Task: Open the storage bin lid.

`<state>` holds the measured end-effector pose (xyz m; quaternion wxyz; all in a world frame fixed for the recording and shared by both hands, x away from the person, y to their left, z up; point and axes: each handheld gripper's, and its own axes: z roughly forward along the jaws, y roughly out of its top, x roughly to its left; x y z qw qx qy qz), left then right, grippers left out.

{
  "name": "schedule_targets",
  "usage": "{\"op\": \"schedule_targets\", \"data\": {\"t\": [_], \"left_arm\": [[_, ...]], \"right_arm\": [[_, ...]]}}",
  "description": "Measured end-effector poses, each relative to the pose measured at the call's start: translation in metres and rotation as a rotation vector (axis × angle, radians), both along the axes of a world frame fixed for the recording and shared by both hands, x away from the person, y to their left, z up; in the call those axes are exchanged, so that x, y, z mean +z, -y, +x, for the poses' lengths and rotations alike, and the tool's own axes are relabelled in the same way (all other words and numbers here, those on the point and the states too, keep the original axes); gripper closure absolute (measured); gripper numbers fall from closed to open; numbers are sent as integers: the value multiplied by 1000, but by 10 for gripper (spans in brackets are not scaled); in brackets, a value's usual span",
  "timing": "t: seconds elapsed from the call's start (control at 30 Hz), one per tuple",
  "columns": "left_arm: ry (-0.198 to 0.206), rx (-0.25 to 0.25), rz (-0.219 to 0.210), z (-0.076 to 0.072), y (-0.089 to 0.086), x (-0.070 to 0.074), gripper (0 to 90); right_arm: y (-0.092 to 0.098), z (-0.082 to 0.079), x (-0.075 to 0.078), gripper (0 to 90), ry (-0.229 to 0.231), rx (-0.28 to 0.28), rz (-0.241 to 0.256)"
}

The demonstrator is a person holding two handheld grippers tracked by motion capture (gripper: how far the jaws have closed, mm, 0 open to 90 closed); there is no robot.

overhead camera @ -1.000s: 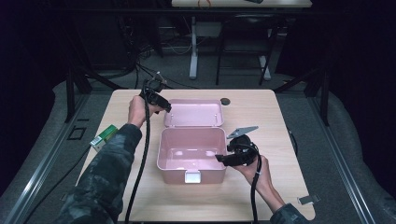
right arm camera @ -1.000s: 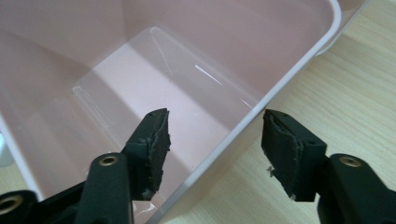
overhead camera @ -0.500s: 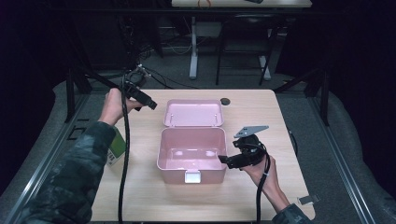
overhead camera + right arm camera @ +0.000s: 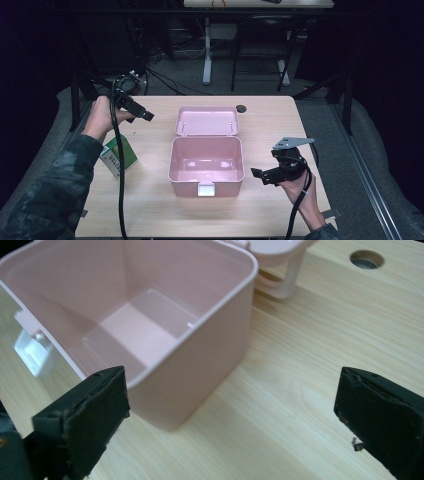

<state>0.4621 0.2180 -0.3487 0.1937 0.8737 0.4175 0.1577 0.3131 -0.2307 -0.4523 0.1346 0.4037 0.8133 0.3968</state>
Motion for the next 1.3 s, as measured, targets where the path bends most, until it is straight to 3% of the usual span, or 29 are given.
{"op": "schedule_targets", "data": {"t": [0.1,0.27,0.5,0.67,0.9,1.07,1.23,1.3], "left_arm": [[8,-16,5,-5,-4,3,2],[2,-32,44,-12,-8,-1,2],[-20,-55,59,-26,-22,-5,2],[-49,-52,72,-32,-35,-10,2],[-69,-21,98,-43,-55,-24,2],[-123,-5,116,-42,-65,-40,2],[-191,18,145,-36,-68,-61,2],[-200,25,156,-35,-69,-64,3]], "right_arm": [[11,-6,-3,0,5,-21,-6],[30,-12,-14,0,-29,-72,-11],[39,-26,-29,0,-40,-97,-41],[44,-30,-42,0,-68,-109,-56],[51,-37,-50,0,-65,-126,-69],[49,-44,-64,0,-100,-120,-100],[42,-42,-69,0,-94,-101,-153],[41,-42,-70,0,-104,-101,-164]]}}
